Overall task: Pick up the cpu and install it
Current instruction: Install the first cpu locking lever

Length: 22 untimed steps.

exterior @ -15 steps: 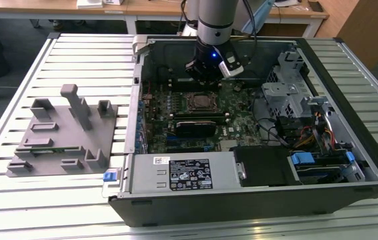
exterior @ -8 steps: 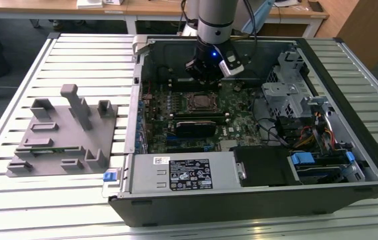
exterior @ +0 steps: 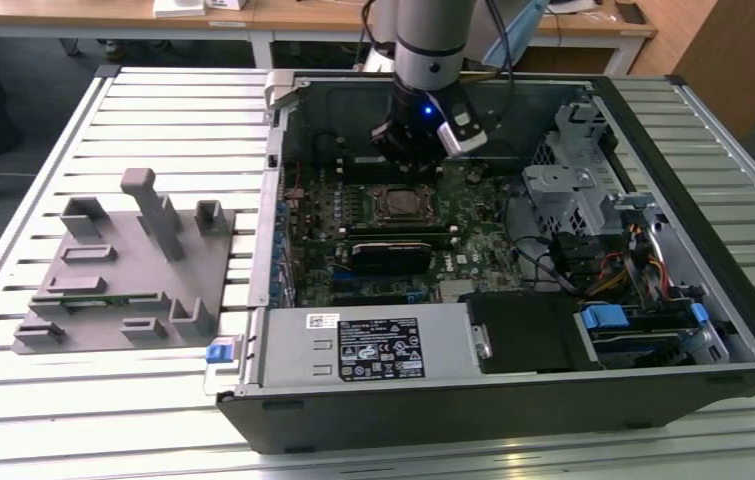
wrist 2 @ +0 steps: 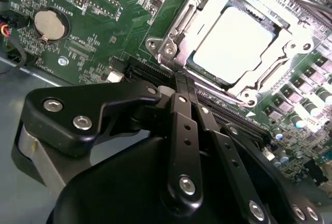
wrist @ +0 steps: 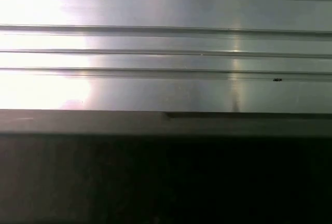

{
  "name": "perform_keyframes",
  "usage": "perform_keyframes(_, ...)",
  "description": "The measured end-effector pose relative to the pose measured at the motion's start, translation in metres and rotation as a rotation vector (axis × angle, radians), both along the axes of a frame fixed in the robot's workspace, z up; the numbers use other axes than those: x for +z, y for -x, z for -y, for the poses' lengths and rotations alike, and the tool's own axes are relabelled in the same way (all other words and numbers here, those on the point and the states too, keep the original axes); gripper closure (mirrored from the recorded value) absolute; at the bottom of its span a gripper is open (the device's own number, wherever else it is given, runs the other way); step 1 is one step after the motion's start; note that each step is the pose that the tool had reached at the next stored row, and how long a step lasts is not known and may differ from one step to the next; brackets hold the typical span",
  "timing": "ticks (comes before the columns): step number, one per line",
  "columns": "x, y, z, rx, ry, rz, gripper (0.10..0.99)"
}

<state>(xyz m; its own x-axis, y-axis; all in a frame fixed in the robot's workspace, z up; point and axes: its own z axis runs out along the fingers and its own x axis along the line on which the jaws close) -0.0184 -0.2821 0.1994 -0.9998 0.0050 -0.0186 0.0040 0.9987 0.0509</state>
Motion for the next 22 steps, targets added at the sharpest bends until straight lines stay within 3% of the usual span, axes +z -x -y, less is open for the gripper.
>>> perform_keyframes(9,-0.0023,-0.0003,-0.0028,0.000,0.005,0.0003,0.980)
perform_keyframes(15,0.0098,-0.0003,-0.0029,0.000,0.006,0.0001,0.980)
perform_keyframes(22,0.0102,-0.0009,-0.0003,0.000,0.005,0.0001,0.980)
